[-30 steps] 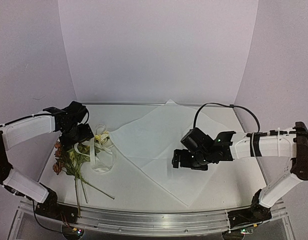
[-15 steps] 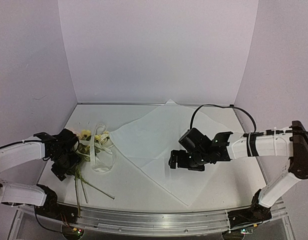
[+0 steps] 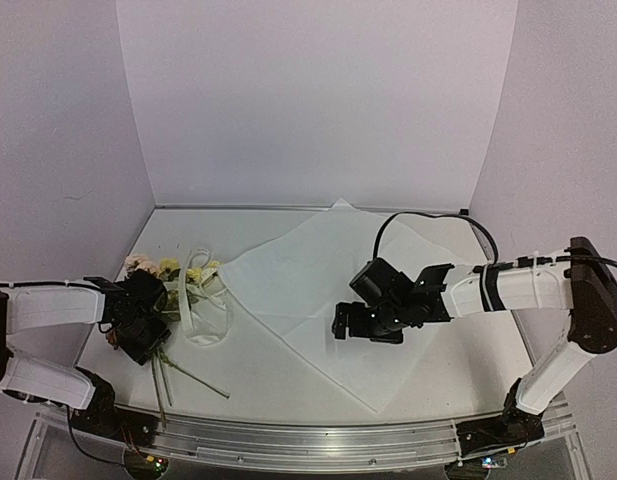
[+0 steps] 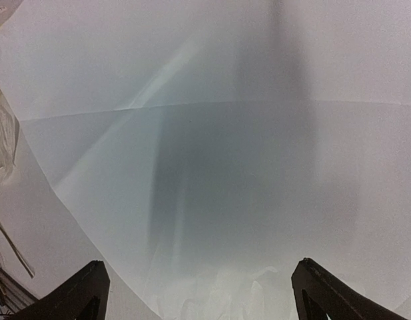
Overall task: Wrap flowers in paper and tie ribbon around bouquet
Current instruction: Pick up the fake flower from the corner of the board.
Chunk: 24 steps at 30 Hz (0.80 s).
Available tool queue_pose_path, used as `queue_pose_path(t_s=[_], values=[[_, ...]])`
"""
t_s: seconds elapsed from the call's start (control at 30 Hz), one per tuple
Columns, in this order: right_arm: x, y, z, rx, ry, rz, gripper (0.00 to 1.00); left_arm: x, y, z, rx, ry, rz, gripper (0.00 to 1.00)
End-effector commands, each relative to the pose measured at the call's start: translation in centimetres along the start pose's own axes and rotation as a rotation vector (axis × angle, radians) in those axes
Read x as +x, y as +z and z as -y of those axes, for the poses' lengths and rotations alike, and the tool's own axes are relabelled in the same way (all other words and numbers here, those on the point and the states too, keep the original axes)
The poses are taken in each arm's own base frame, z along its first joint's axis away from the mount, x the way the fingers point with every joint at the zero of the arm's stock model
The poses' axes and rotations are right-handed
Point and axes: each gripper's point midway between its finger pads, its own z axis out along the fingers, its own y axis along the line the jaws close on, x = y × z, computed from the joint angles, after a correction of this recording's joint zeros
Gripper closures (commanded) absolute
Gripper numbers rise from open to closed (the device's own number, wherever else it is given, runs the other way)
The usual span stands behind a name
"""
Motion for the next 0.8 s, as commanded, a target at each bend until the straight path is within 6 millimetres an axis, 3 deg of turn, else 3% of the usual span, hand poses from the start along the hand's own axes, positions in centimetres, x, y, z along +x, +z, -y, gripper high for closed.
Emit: queue_pose_path(t_s=[0.0,0.1,0.23,0.47,0.77], values=[[-1.1,0.1,-0.9,-0.015,-0.002,0.016,0.02,0.1,1.5,0.1,0.005,-0.026,0.0,0.53],[-1.0,0.3,-0.7,-0.008,0.001,0.015,0.02,-0.1,1.7,-0.1,-0.003,-0.031,0.013,0.72],[-0.8,0.6,-0.9,-0.01,0.005,0.002,0.02,-2.5,-0.7,0.6,-0.013,-0.007,0.125,0.98],[-0.6,1.1,-1.6,-0.023,-0.008,-0.023,0.02,-6.6,-7.0,3.1,0.039,0.109,0.314,1.0],[-1.2,1.2,-2.7,-0.044,-0.013,-0.023,0.02,-7.5,-14.4,8.3,0.207,0.392,0.351,1.0]])
